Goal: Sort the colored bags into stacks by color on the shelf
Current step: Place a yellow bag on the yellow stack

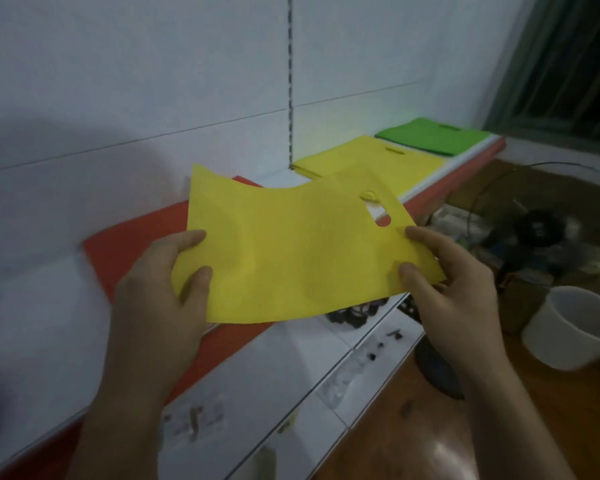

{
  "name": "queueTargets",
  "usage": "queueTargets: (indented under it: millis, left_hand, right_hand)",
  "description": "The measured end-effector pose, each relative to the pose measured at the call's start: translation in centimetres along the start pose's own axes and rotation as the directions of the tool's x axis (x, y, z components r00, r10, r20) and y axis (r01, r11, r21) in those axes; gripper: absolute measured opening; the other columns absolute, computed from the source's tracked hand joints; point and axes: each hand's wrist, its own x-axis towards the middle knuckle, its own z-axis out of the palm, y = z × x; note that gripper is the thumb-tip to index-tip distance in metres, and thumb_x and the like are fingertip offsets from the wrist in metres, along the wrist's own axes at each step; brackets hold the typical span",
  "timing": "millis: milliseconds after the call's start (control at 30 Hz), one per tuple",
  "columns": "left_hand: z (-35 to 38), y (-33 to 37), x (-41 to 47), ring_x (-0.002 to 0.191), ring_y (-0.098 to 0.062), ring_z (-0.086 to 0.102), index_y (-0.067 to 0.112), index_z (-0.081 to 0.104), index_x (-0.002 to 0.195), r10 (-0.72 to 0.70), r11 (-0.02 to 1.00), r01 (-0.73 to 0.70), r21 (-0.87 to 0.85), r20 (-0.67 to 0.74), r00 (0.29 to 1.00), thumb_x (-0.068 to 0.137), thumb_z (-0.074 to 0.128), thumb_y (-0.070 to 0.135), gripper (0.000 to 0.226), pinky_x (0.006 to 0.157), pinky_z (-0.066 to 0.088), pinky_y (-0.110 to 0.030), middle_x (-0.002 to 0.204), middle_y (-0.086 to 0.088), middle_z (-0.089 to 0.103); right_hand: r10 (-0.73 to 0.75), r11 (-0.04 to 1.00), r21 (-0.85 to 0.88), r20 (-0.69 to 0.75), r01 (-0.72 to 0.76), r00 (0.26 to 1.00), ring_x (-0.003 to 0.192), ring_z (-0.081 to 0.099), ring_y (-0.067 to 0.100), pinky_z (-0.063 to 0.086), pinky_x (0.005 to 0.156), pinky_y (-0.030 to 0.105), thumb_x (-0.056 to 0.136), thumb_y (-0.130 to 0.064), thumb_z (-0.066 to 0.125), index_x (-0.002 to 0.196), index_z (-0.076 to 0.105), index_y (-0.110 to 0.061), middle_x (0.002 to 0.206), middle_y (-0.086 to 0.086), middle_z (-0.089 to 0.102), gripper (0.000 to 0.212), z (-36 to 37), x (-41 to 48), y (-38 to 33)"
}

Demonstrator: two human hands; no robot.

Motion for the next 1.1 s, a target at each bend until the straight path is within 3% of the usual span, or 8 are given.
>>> queueTargets:
  millis: [133,300,433,567,767,933,1000,1100]
  left_hand:
    - [7.2,5.1,1.6,0.109,0.007,0.044,0.019,0.062,0.128,0.023,0.999,-0.023,-0.034,0.001,1.000,0.087,0.070,0.015,0.042,0.094,0.033,-0.013,0.123,0.016,0.055]
    - [14.8,10.0,3.9,0.111,0.004,0.043,0.017,0.059,0.132,0.026,0.999,-0.025,-0.034,0.037,0.999,0.089,0.069,0.019,0.045,0.094,0.036,-0.024,0.131,0.008,0.056]
    - [19.1,12.3,5.8,0.112,0.001,0.043,0.017,0.056,0.134,0.027,1.000,-0.028,0.014,0.082,0.996,0.090,0.067,0.023,0.046,0.096,0.035,-0.026,0.133,0.003,0.057]
    - [22.6,13.0,7.9,0.118,-0.006,0.045,0.018,0.054,0.136,-0.007,0.997,-0.002,0.075,0.107,0.994,0.091,0.066,0.026,0.048,0.097,0.035,-0.029,0.135,0.001,0.054]
    - [28.0,13.8,11.7,0.127,-0.027,0.046,0.020,0.046,0.140,-0.103,0.982,0.082,0.173,0.116,0.988,0.086,0.047,0.051,0.063,0.103,0.041,-0.052,0.141,-0.003,0.049]
    - [31.0,13.7,14.8,0.131,-0.023,0.043,0.021,0.043,0.145,-0.197,0.963,0.171,0.208,0.108,0.975,0.091,0.061,0.048,0.063,0.103,0.035,-0.038,0.146,0.000,0.046]
    - [31.7,13.6,16.1,0.135,-0.019,0.040,0.024,0.040,0.147,-0.218,0.954,0.187,0.233,0.115,0.969,0.090,0.056,0.048,0.064,0.105,0.033,-0.036,0.150,0.004,0.042]
    - [32.3,13.2,17.2,0.141,-0.018,0.034,0.028,0.031,0.151,-0.300,0.913,0.229,0.339,0.175,0.938,0.081,0.040,0.070,0.082,0.111,0.034,-0.044,0.156,0.007,0.034]
  right_hand:
    - [-0.006,0.999,-0.049,-0.004,0.006,1.000,0.088,0.060,0.000,0.049,0.062,0.014,0.094,-0.023,0.063,0.135,0.058,-0.032,0.124,-0.006,0.061,0.042,-6.3,4.6,4.4]
    - [0.022,0.997,-0.072,0.047,-0.018,0.999,0.097,0.061,0.006,0.049,0.069,0.020,0.094,-0.032,0.063,0.142,0.050,-0.034,0.127,-0.016,0.056,0.049,-11.7,10.4,8.5]
    - [0.020,0.996,-0.088,0.077,-0.013,0.997,0.097,0.056,-0.012,0.048,0.071,0.017,0.093,-0.036,0.065,0.142,0.050,-0.037,0.118,-0.041,0.045,0.051,-13.9,14.7,10.8]
    - [0.037,0.993,-0.112,0.125,-0.023,0.992,0.086,0.059,-0.010,0.047,0.068,0.017,0.093,-0.038,0.064,0.144,0.046,-0.038,0.119,-0.033,0.050,0.054,-14.3,19.2,13.6]
    - [0.013,0.991,-0.136,0.161,0.009,0.987,0.127,0.051,0.012,0.048,0.102,0.042,0.093,-0.037,0.065,0.147,0.045,-0.031,0.144,-0.013,0.051,0.058,-12.5,27.2,17.7]
    - [-0.010,0.979,-0.196,0.226,0.055,0.974,0.117,0.058,0.019,0.051,0.092,0.042,0.092,-0.040,0.065,0.147,0.045,-0.031,0.138,-0.005,0.056,0.059,-10.4,33.7,20.9]
    - [-0.042,0.975,-0.201,0.235,0.091,0.971,0.110,0.062,0.022,0.049,0.086,0.037,0.092,-0.040,0.065,0.146,0.046,-0.031,0.133,-0.003,0.060,0.058,-9.7,35.8,21.8]
    - [-0.058,0.974,-0.194,0.294,0.119,0.954,0.108,0.061,0.022,0.047,0.084,0.035,0.092,-0.041,0.066,0.146,0.047,-0.029,0.135,-0.003,0.059,0.058,-8.6,38.4,22.7]
